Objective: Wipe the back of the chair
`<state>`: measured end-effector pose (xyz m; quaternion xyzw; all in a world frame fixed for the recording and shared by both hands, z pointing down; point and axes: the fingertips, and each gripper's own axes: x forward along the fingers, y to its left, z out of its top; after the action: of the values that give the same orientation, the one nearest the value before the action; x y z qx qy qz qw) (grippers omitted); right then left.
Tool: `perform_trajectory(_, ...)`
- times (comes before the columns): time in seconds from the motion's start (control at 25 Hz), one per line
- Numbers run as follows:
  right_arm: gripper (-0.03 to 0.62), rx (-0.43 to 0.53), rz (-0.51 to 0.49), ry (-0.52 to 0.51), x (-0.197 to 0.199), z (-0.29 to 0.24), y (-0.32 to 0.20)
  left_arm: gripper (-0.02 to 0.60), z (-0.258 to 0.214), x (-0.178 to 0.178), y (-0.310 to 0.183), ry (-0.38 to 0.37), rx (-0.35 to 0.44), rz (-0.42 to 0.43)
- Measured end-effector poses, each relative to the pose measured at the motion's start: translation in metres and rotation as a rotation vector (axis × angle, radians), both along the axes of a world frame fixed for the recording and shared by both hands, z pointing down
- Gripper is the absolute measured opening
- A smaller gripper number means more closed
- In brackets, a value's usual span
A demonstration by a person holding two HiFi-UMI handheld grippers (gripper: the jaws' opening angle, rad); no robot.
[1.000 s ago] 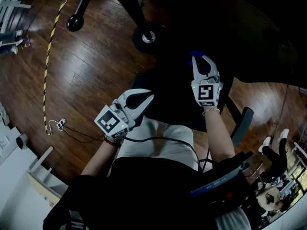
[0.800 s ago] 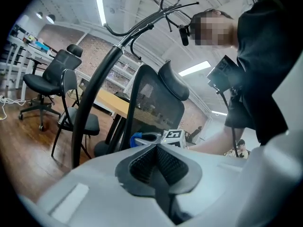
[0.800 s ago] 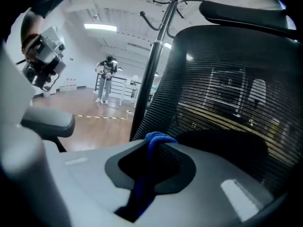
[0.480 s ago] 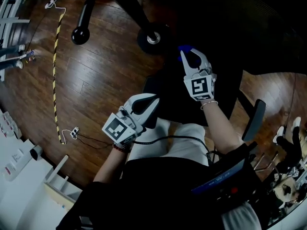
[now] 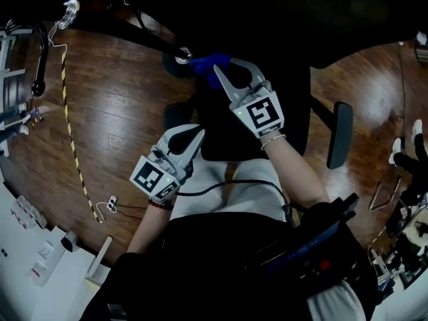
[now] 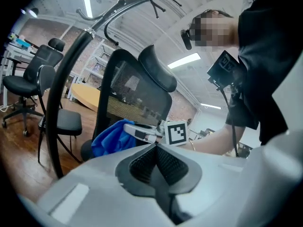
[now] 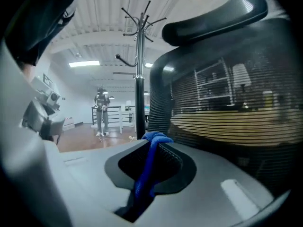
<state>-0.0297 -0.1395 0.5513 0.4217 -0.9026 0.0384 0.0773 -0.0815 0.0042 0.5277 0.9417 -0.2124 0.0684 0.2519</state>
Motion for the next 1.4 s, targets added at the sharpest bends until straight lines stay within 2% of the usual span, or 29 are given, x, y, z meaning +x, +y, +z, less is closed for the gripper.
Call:
perform_trajectory(0.08, 0.034, 0.012, 0.050, 0.028, 0.047, 0.001, 0.016, 0.005, 0.001, 0.023, -0.002, 0.009, 0.004, 0.007)
perform_trajectory(0.12, 0.034, -0.013, 0.089, 0.057, 0.075, 0.009, 0.026, 0.005, 0.001, 0.032, -0.005, 0.014, 0.005, 0.002)
perform_trajectory(0.28, 0.034, -0.232, 0.370, 0.201, 0.201, 0.065, 0.065, 0.005, 0.002, 0.053, -0.020, 0.024, -0.001, -0.037)
perform_trajectory(0.36, 0.034, -0.299, 0.506, 0.240, 0.253, 0.084, 0.075, 0.005, 0.006, 0.066, -0.024, 0.014, -0.002, -0.034)
perform_trajectory(0.44, 0.034, -0.345, 0.592, 0.256, 0.286, 0.100, 0.078, 0.005, 0.007, 0.081, -0.023, 0.013, -0.005, -0.033)
perform_trajectory(0.6, 0.034, -0.420, 0.709, 0.243, 0.325, 0.130, 0.074, 0.005, 0.001, 0.120, -0.008, 0.023, -0.012, -0.026)
perform_trajectory(0.72, 0.034, -0.479, 0.753, 0.251, 0.338, 0.148, 0.064, 0.005, -0.002, 0.143, 0.005, 0.037, -0.022, 0.000)
perform_trajectory(0.88, 0.034, -0.486, 0.732, 0.281, 0.337, 0.156, 0.051, 0.005, 0.001, 0.150, 0.013, 0.033, -0.035, 0.001)
perform_trajectory(1.08, 0.034, -0.444, 0.639, 0.351, 0.318, 0.160, 0.042, 0.005, 0.006, 0.125, 0.007, 0.031, -0.040, -0.047)
perform_trajectory(1.2, 0.034, -0.442, 0.672, 0.357, 0.316, 0.160, 0.041, 0.005, 0.004, 0.113, 0.006, 0.004, -0.006, -0.043)
perform_trajectory(1.28, 0.034, -0.440, 0.693, 0.351, 0.312, 0.161, 0.040, 0.005, -0.001, 0.104, 0.004, 0.011, 0.006, -0.039)
perform_trajectory(1.4, 0.034, -0.421, 0.629, 0.368, 0.281, 0.163, 0.030, 0.005, -0.006, 0.088, -0.003, 0.036, 0.018, -0.025)
